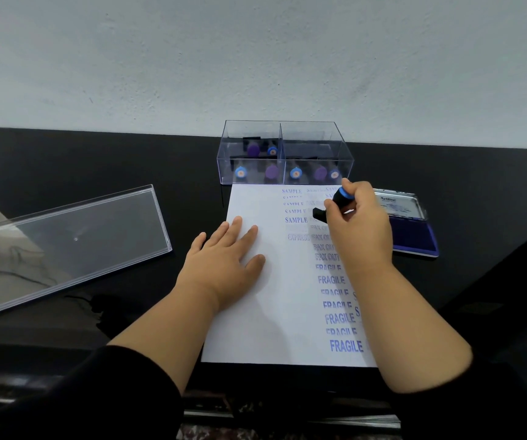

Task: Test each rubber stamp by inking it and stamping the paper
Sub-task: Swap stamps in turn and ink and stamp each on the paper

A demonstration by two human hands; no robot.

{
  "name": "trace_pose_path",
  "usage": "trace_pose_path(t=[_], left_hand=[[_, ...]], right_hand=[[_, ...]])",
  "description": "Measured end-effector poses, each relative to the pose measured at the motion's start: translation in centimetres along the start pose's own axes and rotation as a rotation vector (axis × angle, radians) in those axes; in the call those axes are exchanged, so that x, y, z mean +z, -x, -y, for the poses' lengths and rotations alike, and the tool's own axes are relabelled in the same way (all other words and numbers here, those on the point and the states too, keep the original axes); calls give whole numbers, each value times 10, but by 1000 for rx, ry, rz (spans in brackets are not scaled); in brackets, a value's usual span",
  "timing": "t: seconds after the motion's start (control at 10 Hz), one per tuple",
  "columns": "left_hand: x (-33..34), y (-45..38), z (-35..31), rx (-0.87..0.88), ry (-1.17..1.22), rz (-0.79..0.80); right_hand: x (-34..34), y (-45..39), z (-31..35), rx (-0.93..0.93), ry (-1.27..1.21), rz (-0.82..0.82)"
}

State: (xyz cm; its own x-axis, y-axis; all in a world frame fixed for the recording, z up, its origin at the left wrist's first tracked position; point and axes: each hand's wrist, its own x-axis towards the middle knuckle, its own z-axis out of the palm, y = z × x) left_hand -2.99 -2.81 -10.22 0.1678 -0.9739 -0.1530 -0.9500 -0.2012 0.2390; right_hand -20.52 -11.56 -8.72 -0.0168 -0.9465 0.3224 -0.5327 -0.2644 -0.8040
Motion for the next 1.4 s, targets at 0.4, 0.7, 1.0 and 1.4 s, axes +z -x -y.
trace_pose_path(t=[0.4,0.7,1.0,1.4], left_hand=[[-1,0,-1,1,0,7],[-1,2,-1,4,-13,4],[-1,1,0,15,-28,4],[0,1,1,19,-21,3]], right_hand=[[-2,1,0,-2,22,11],[-36,-7,1,-9,166,10],[-67,-7,-22,86,292,-76],[-62,-2,-23,125,393,-37]])
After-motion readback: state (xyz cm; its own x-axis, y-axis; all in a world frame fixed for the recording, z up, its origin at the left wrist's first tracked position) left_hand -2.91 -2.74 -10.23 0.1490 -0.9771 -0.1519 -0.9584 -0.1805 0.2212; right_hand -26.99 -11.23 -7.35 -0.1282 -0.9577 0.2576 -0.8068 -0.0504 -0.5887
